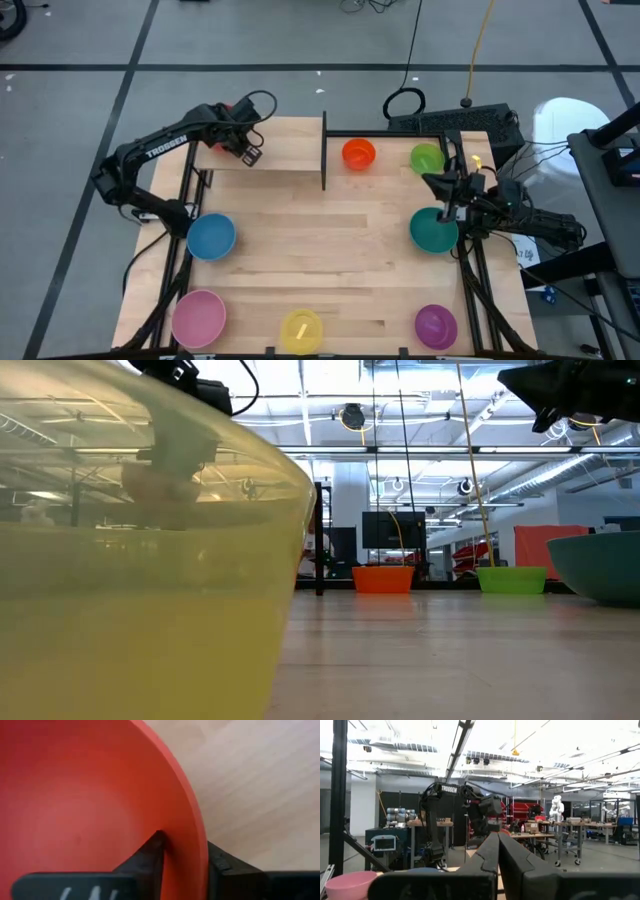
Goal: Place and stack bowls onto a shelf
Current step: Put the orange bowl on the shelf, then stack the blue bowl on top of the orange bowl on the shelf
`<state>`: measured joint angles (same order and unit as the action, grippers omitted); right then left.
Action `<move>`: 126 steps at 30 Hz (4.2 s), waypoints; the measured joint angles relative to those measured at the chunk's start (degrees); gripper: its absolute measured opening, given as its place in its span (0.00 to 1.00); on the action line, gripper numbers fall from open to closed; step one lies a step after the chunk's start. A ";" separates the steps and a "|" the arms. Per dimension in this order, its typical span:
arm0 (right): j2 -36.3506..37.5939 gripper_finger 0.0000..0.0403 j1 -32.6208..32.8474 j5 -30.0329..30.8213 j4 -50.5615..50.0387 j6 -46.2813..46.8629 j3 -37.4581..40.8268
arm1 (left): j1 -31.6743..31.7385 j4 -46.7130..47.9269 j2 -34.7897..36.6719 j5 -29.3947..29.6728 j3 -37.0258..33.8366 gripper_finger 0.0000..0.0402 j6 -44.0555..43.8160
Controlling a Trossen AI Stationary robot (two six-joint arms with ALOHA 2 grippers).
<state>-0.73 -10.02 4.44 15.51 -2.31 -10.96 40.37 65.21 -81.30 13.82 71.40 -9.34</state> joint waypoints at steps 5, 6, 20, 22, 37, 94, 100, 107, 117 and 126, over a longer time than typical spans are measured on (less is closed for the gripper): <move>0.02 0.00 0.00 0.00 0.41 -0.21 0.00 | 0.01 1.40 -0.02 -1.87 0.00 0.29 0.04; 0.02 0.00 0.00 0.01 0.41 -0.26 0.00 | -0.01 1.99 -0.02 -1.88 0.00 0.29 0.04; 0.02 0.00 -0.02 0.01 0.38 -0.31 0.00 | 0.01 5.99 -0.09 -2.65 5.12 0.31 -0.24; 0.02 0.00 -0.02 0.01 0.37 -0.31 0.00 | 0.01 6.04 -0.09 -2.66 6.35 0.31 -0.03; 0.02 0.00 0.00 -0.01 0.35 -0.67 0.00 | -1.86 21.88 0.00 -15.93 12.11 0.31 -0.21; 0.00 0.00 0.00 -0.03 0.50 -3.82 0.02 | -13.61 24.77 10.54 -5.75 15.77 0.31 -1.26; 0.01 0.00 0.00 -0.03 0.50 -3.93 0.02 | -20.76 24.83 13.42 -13.86 16.30 0.31 -14.34; 0.00 0.00 -0.01 -0.03 0.50 -3.93 0.02 | -33.05 24.78 13.79 -13.43 16.17 0.31 -30.00; 0.00 0.00 -0.02 -0.01 0.48 -3.19 0.02 | -50.40 24.75 13.44 -10.02 11.33 0.31 -50.01; 0.02 0.00 -0.02 -0.03 0.48 -2.19 0.02 | -60.09 23.74 13.49 -10.19 -0.37 0.31 -71.05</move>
<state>-0.71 -10.04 4.40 15.99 -4.50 -10.94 -19.72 88.95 -67.81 3.63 71.03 -80.39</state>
